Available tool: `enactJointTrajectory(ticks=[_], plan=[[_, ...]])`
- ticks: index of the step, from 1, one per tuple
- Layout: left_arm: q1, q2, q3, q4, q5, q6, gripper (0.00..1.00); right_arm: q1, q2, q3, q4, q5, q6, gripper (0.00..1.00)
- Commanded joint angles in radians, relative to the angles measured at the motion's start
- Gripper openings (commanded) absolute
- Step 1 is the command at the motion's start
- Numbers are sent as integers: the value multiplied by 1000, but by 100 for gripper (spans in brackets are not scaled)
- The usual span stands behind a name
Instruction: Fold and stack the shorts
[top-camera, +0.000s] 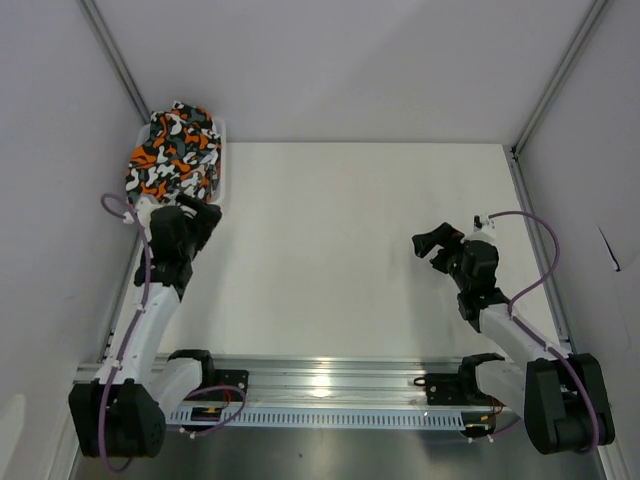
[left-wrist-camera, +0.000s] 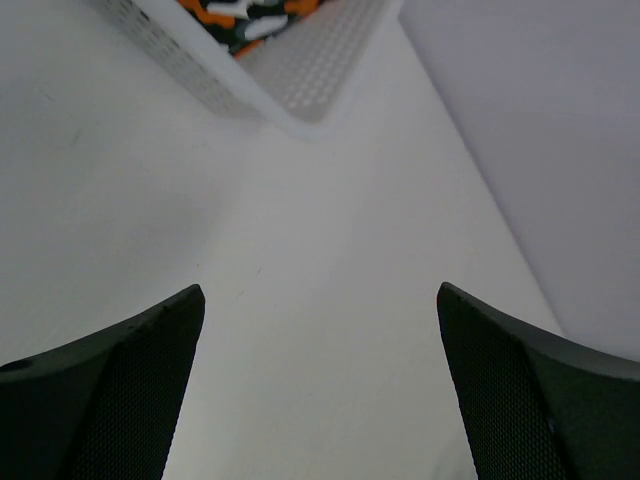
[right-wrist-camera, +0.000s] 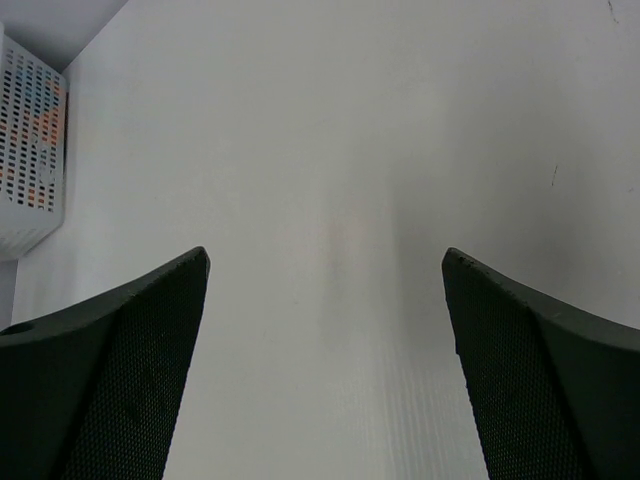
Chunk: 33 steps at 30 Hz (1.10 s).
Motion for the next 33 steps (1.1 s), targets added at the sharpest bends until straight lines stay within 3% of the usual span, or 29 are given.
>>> enactJointTrajectory(ticks=[1, 9, 14, 21, 25, 33], plan=[[120, 63, 128, -73, 22, -138, 99, 5, 17, 9, 51, -12, 7, 100], [211, 305, 449, -152, 13, -175, 98, 13, 11, 13, 48, -15, 5, 99], [228, 456, 519, -122, 25, -221, 94, 17, 3, 13, 54, -29, 2, 100], [262, 669, 691, -247, 24, -301, 93, 21, 3, 17, 55, -29, 4, 99], [282, 749, 716, -186, 36, -307, 93, 24, 0, 17, 55, -34, 4, 99], [299, 885, 794, -145, 13, -294, 79, 24, -10, 9, 60, -29, -1, 99]])
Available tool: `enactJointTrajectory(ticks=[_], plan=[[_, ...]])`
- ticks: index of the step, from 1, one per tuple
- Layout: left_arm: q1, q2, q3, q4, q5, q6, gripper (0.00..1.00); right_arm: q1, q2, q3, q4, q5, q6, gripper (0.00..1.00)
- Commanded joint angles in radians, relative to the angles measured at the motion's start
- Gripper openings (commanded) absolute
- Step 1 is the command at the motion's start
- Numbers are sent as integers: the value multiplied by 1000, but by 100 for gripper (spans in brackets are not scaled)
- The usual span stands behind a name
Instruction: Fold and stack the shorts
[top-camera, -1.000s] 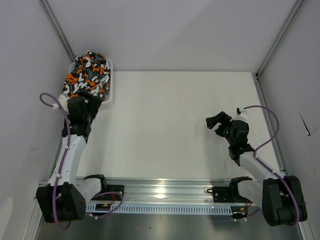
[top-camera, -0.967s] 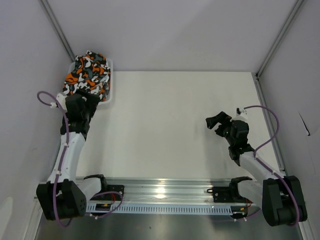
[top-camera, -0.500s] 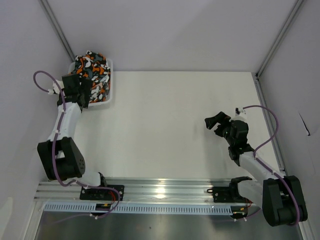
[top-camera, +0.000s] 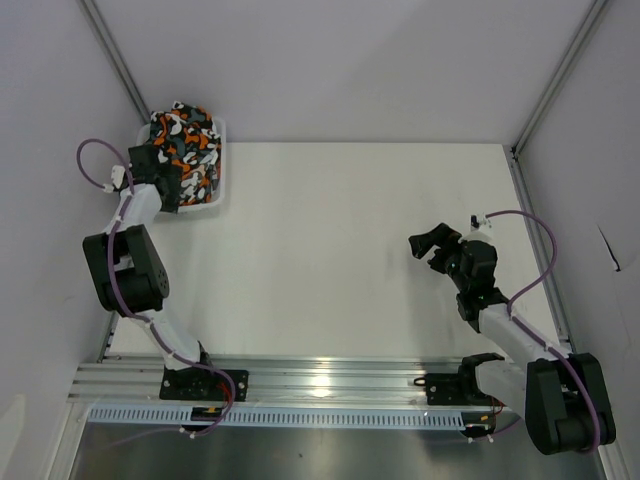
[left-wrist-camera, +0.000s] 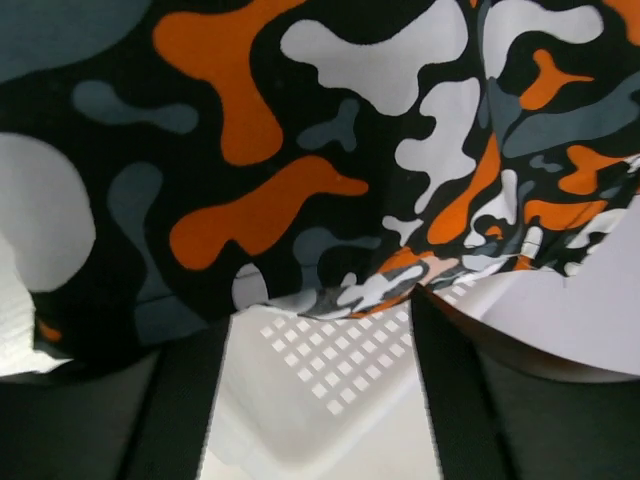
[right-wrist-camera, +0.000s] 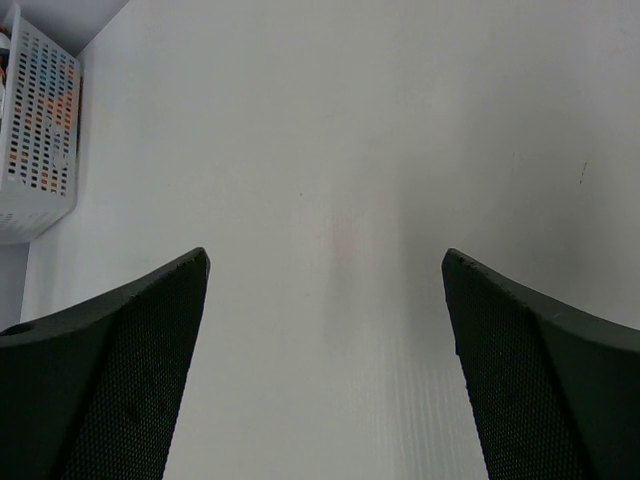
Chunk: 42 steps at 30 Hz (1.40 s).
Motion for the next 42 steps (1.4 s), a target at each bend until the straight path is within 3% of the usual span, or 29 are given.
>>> enactJointTrajectory(ticks=[1, 6, 7, 10, 18, 28, 34, 42], plan=[[11, 37, 73, 25, -18, -12, 71, 4, -19, 9, 56, 1, -1, 99], [23, 75, 122, 67, -17, 9, 35, 4, -14, 10, 58, 1, -3, 99], [23, 83, 135, 61, -26, 24, 23, 6, -13, 10, 59, 3, -6, 100], [28, 106, 201, 24, -41, 48, 0, 4, -2, 13, 59, 3, -6, 100], [25, 1, 241, 61, -17, 118, 0, 3, 3, 17, 64, -6, -6, 100], [-64, -283, 219, 330, 147, 155, 0, 6, 27, 23, 73, -28, -7, 99], [-251, -449, 216, 464, 143, 215, 0, 4, 33, 32, 65, -29, -9, 99], [-588, -580, 224, 556, 80, 301, 0, 6, 0, 26, 51, -25, -13, 99]])
